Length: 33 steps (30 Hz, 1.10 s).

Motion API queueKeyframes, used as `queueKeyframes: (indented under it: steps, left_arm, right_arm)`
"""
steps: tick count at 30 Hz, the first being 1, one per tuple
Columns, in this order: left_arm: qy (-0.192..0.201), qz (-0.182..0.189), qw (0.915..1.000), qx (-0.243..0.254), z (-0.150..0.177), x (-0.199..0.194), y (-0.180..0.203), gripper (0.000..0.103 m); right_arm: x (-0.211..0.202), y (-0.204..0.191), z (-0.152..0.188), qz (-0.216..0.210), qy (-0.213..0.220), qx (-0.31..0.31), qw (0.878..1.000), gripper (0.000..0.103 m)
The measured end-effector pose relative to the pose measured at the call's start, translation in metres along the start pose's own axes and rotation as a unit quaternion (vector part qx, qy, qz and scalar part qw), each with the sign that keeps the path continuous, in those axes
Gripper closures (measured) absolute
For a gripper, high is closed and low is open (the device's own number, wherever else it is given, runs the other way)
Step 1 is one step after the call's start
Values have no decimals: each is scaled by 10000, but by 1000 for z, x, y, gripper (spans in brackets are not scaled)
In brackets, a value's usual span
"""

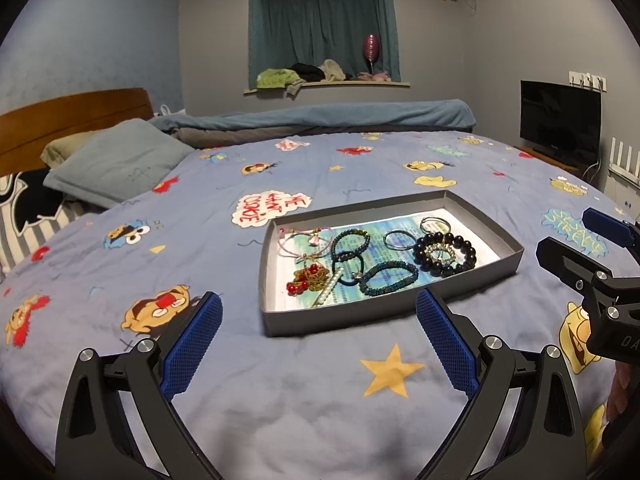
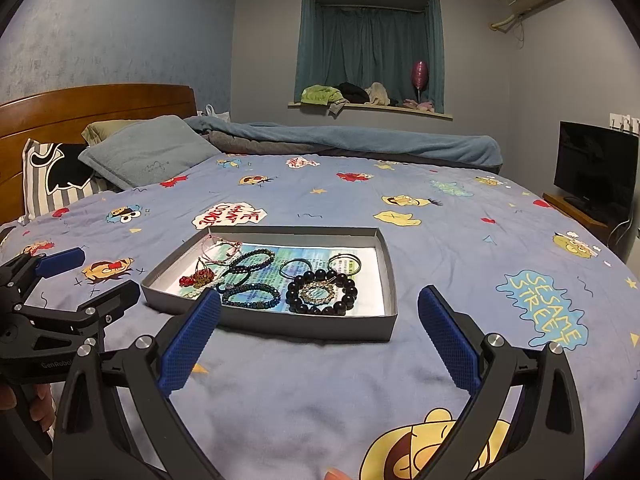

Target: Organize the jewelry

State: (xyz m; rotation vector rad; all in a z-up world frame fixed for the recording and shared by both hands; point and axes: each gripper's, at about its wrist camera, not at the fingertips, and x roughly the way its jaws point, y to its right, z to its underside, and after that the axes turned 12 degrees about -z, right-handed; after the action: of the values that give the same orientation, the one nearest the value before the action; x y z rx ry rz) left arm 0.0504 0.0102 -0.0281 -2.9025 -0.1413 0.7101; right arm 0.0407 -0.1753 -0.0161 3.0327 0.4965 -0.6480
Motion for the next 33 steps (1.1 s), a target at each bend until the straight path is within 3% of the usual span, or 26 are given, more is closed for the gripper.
queueKeyframes:
  steps: [33]
  left_arm:
    - [-38,44,10000,38,3,0,1,6]
  right_arm:
    - [2,-3,3,-15,-44,-7,10000,6]
